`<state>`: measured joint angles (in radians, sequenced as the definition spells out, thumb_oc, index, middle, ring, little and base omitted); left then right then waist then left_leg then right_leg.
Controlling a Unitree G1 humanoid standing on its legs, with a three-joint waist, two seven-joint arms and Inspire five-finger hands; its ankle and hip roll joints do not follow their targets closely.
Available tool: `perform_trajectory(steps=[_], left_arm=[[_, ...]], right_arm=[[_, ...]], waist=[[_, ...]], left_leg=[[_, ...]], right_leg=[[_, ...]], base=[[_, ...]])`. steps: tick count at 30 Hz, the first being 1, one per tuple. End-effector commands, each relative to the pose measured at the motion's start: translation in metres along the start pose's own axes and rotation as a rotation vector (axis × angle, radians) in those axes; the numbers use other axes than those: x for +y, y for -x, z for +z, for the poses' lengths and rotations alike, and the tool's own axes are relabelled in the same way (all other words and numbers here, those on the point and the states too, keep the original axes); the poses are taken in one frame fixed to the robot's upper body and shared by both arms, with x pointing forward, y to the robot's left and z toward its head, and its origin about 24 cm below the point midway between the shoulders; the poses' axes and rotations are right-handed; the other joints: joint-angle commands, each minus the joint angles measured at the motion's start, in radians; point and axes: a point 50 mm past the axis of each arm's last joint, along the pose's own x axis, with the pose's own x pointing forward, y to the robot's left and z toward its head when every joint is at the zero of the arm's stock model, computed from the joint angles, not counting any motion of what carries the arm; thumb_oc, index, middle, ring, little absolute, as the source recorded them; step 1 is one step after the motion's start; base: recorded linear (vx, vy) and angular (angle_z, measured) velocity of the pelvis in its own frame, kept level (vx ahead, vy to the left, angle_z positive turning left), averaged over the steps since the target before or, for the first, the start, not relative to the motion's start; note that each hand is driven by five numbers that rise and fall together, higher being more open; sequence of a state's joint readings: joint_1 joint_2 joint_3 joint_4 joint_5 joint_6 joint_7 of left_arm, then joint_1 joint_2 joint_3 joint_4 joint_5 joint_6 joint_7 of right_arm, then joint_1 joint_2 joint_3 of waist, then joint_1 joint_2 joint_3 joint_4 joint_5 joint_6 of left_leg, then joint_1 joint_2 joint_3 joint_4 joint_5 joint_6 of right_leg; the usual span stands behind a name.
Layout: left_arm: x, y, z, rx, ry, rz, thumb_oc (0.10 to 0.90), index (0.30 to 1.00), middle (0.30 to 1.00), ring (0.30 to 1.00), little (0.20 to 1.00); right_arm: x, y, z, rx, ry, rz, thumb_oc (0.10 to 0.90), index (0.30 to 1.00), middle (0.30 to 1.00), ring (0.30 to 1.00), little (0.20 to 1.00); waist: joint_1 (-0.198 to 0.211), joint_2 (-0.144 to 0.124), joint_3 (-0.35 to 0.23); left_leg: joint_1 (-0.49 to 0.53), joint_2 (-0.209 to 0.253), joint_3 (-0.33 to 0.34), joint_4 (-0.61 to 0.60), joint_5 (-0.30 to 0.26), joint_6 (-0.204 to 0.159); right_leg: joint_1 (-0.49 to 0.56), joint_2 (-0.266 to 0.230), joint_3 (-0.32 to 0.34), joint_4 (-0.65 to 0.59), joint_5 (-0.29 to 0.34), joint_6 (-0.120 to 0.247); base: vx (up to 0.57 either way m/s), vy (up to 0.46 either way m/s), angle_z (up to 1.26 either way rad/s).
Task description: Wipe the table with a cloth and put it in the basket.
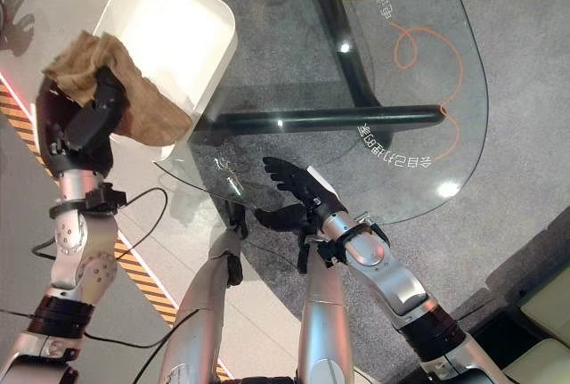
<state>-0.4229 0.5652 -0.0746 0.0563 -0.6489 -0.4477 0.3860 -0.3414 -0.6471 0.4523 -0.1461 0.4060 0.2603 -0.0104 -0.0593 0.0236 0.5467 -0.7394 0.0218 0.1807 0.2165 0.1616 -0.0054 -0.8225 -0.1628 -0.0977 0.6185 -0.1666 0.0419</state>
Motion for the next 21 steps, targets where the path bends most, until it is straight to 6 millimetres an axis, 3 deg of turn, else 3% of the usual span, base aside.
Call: perform_trajectory(steps=[1, 3, 5, 6, 7, 8, 9, 21], left_arm=[[0.001, -0.025, 0.060, -0.367, -0.046, 0.041, 0.100, 0.300, 0.300, 0.300, 0.200], [0.002, -0.027, 0.057, -0.371, -0.141, 0.071, 0.100, 0.300, 0.300, 0.300, 0.200], [0.001, -0.031, 0.061, -0.405, -0.228, 0.104, 0.100, 0.300, 0.300, 0.300, 0.200], [0.004, -0.032, 0.060, -0.419, -0.321, 0.152, 0.100, 0.300, 0.300, 0.300, 0.200], [0.005, -0.035, 0.063, -0.443, -0.351, 0.171, 0.100, 0.300, 0.300, 0.300, 0.200], [0.007, -0.034, 0.061, -0.438, -0.385, 0.185, 0.100, 0.300, 0.300, 0.300, 0.200], [0.009, -0.036, 0.063, -0.461, -0.428, 0.207, 0.100, 0.300, 0.300, 0.300, 0.200], [0.023, -0.038, 0.052, -0.429, -0.608, 0.316, 0.100, 0.300, 0.300, 0.300, 0.200]], right_arm=[[0.012, -0.001, 0.017, -0.072, -0.054, 0.091, 0.800, 0.900, 0.900, 0.900, 0.900], [0.017, 0.000, 0.011, -0.034, -0.070, 0.099, 0.800, 0.900, 0.900, 0.900, 0.900], [0.015, -0.001, 0.013, -0.032, -0.065, 0.093, 0.800, 0.900, 0.900, 0.900, 0.900], [0.016, 0.000, 0.008, -0.008, -0.069, 0.092, 0.800, 0.900, 0.900, 0.900, 0.900], [0.014, 0.000, 0.011, -0.017, -0.062, 0.087, 0.800, 0.900, 0.900, 0.900, 0.900], [0.016, 0.002, 0.006, 0.000, -0.072, 0.089, 0.800, 0.900, 0.900, 0.900, 0.900], [0.013, 0.002, 0.007, -0.003, -0.068, 0.080, 0.800, 0.900, 0.900, 0.900, 0.900], [0.012, 0.008, 0.003, 0.021, -0.127, 0.107, 0.800, 0.900, 0.900, 0.900, 0.900]], waist=[[-0.024, 0.003, -0.027], [-0.024, 0.007, -0.027], [-0.028, 0.005, -0.027], [-0.025, 0.007, -0.027], [-0.029, 0.005, -0.027], [-0.025, 0.008, -0.027], [-0.027, 0.007, -0.027], [-0.032, 0.003, -0.027]], left_leg=[[-0.034, -0.058, 0.047, 0.219, -0.237, -0.005], [-0.023, -0.059, 0.039, 0.229, -0.267, -0.011], [-0.059, -0.060, 0.053, 0.224, -0.240, -0.005], [-0.046, -0.058, 0.043, 0.232, -0.267, -0.010], [-0.077, -0.059, 0.055, 0.226, -0.239, -0.003], [-0.053, -0.057, 0.044, 0.236, -0.270, -0.009], [-0.071, -0.058, 0.048, 0.234, -0.261, -0.007], [-0.146, -0.051, 0.047, 0.260, -0.273, -0.011]], right_leg=[[0.007, 0.087, 0.019, -0.242, 0.155, 0.027], [0.016, 0.090, 0.026, -0.236, 0.132, 0.034], [-0.017, 0.085, 0.023, -0.253, 0.163, 0.029], [-0.005, 0.088, 0.027, -0.246, 0.140, 0.036], [-0.035, 0.084, 0.024, -0.258, 0.168, 0.030], [-0.012, 0.089, 0.028, -0.246, 0.138, 0.037], [-0.027, 0.087, 0.028, -0.254, 0.150, 0.037], [-0.111, 0.092, 0.034, -0.243, 0.156, 0.047]], base=[[0.02, 0.077, -0.01], [0.09, 0.088, -0.01], [0.02, 0.074, -0.04], [-0.04, 0.061, -0.04], [0.09, 0.079, -0.03], [0.00, 0.046, -0.02], [0.06, 0.054, -0.03], [0.02, 0.054, -0.01]])
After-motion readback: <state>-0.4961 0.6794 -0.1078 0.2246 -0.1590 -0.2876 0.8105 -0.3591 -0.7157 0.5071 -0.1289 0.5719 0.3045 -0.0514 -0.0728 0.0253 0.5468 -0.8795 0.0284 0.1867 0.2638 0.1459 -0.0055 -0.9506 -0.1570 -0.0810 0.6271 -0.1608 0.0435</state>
